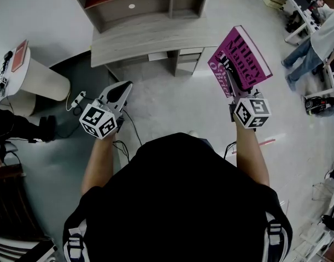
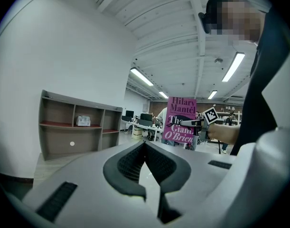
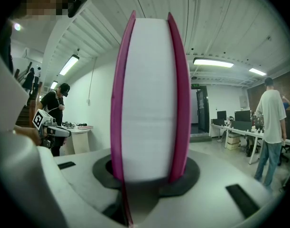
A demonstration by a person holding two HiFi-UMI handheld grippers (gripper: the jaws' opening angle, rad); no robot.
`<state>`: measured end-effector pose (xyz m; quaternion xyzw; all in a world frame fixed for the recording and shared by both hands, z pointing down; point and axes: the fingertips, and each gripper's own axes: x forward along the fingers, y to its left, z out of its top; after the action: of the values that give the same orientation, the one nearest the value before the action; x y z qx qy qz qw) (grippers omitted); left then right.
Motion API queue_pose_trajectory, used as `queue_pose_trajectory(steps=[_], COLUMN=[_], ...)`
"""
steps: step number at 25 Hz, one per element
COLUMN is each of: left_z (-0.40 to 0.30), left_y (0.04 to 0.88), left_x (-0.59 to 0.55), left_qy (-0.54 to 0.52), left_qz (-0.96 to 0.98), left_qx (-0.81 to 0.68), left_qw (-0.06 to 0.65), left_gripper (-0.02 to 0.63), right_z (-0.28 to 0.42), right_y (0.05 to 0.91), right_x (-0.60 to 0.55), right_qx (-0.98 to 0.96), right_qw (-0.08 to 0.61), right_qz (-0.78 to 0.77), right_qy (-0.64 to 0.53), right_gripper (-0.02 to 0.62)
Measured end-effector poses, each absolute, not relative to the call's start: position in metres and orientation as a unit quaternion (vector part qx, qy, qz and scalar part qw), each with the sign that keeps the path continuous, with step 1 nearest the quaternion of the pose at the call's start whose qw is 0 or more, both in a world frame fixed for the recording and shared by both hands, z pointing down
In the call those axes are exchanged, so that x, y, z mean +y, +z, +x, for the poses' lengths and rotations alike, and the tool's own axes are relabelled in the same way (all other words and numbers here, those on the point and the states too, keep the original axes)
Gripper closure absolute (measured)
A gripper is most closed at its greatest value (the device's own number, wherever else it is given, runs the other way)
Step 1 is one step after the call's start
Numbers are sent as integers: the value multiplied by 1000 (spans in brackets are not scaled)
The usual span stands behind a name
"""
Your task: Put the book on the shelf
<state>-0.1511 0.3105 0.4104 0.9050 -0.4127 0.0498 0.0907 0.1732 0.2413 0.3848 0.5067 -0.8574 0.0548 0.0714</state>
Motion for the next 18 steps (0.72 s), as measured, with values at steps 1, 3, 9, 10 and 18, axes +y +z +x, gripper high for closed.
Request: queue_pose_trajectory(steps=[1,3,9,10,18], left_z=[-153,-156,-161,-160,-164], left_y=[411,412,417,418,421], left_x=[311,312,312,312,294], left_qy=[50,51,54,55,60], left_qz=[905,905,904,904,900], left_qx=[-412,-411,-413,-412,-419], left_qw=[91,92,98,98,99], left_gripper=[586,586,586,586,586], right_z=[172,171,174,175,176], right_y=[384,384,386,386,394], right_x=[242,242,239,239,224], right_qx=[-857,-857,-854,-854,-855], right_qw=[71,71,70,70,74], right_qz=[507,508,512,512,510], right_qy=[54,54,59,60,60], right_gripper=[445,445,445,445,445])
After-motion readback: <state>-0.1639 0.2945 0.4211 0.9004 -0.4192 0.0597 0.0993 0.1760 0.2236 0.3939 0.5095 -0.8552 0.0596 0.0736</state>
